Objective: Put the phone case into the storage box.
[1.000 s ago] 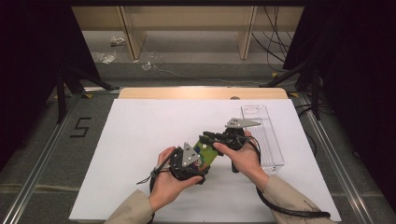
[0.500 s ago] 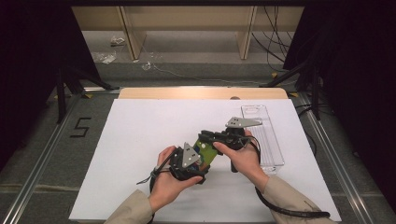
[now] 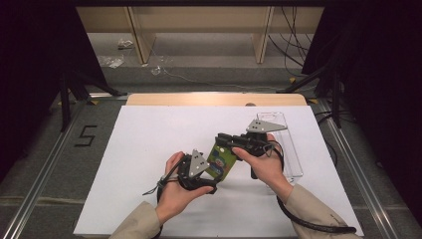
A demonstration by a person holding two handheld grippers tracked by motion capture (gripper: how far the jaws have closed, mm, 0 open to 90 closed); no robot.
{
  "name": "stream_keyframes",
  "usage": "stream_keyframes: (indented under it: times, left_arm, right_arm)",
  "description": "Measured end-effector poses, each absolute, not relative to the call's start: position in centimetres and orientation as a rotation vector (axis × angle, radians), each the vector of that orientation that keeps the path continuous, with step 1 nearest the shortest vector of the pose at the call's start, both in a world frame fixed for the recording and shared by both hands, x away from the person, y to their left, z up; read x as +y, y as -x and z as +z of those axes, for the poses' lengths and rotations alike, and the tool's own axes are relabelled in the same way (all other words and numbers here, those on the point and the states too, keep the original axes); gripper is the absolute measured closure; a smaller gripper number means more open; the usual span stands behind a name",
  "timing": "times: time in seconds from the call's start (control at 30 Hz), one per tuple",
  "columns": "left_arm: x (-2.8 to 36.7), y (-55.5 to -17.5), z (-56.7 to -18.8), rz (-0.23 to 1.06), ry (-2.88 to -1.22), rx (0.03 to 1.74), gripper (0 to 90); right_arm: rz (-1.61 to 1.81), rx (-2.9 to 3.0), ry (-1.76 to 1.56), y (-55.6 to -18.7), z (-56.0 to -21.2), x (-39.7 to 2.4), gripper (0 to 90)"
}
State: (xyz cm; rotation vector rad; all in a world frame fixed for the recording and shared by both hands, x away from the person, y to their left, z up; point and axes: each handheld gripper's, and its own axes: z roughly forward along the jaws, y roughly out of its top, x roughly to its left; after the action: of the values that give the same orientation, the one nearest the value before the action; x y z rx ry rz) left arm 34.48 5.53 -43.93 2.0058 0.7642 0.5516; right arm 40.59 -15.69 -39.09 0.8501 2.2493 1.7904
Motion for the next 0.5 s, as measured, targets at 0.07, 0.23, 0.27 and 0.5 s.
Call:
stream_keyframes:
  times: [0.07, 0.23, 0.27, 0.5]
  left_arm:
    - [5.7, -34.61, -44.01, 0.542, -1.999, 0.765, 12.2]
    - [6.08, -34.92, -44.22, 0.517, -1.999, 0.75, 14.7]
    - [6.15, -34.97, -44.28, 0.512, -1.999, 0.747, 14.8]
    - [6.26, -35.14, -44.45, 0.475, -2.0, 0.72, 17.4]
  right_arm:
    - [1.772, 2.268, -0.828, -40.62, -38.93, -15.78, 77.7]
    - [1.742, 2.333, -0.733, -40.71, -38.56, -15.86, 77.7]
    - [1.731, 2.349, -0.701, -40.73, -38.48, -15.87, 77.6]
    - [1.682, 2.42, -0.534, -40.71, -38.04, -15.9, 77.6]
